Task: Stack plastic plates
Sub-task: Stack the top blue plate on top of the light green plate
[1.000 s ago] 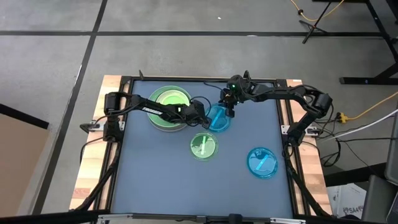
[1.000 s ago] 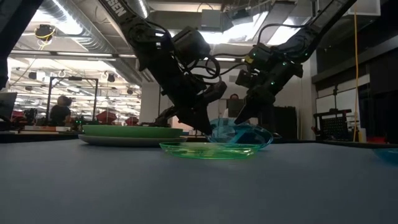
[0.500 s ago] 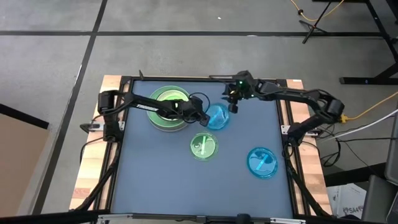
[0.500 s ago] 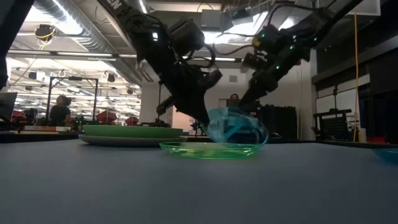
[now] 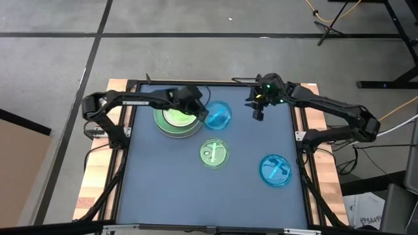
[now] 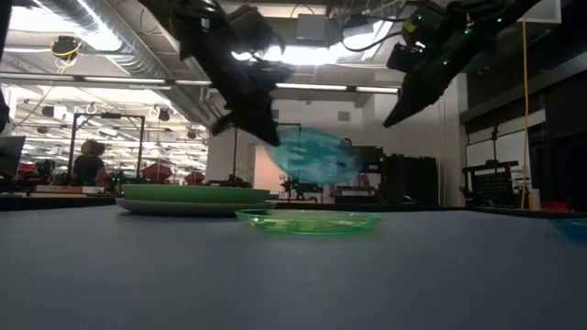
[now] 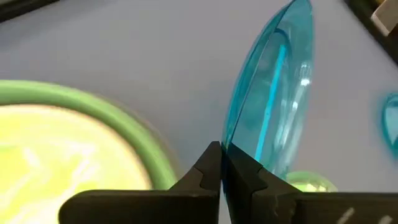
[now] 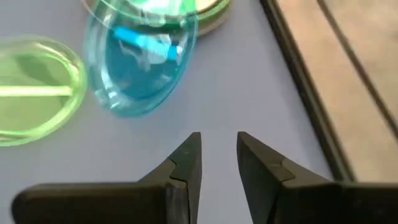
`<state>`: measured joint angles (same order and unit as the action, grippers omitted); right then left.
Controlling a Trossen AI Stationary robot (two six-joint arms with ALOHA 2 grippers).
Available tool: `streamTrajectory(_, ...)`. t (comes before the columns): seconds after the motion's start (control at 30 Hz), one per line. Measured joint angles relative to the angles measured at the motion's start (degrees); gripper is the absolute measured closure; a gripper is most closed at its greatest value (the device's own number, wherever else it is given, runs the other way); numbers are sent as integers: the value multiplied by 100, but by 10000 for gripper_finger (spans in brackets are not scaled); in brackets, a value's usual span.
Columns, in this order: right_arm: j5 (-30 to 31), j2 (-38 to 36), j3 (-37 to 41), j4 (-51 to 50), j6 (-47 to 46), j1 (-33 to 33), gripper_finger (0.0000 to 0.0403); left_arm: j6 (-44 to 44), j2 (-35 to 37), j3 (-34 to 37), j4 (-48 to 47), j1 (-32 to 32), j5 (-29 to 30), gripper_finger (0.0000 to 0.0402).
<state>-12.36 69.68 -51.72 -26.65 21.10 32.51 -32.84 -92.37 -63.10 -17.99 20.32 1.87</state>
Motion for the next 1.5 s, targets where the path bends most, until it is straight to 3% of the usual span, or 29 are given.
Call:
streamTrajectory(0.17, -378, -21, 8, -198, -300, -103, 308, 266, 589, 1, -701, 516, -524, 400)
streamTrajectory(0.47, -321, -21, 494, 452, -618, -998, 308, 760, 1238, 5, -1936, 1684, -1651, 400)
streamTrajectory(0.87, -213, -17, 833, 1043, -786, -1731, 308, 1246, 1010, 3, -2661, 2680, -1635, 400)
streamTrajectory(1.23, -207, -17, 833, 1029, -785, -1912, 308, 1246, 429, 3, -2673, 2779, -1645, 400)
streamTrajectory(1.5, -194, -17, 833, 1029, -785, -1904, 308, 1254, 386, 3, -3170, 2973, -1524, 400)
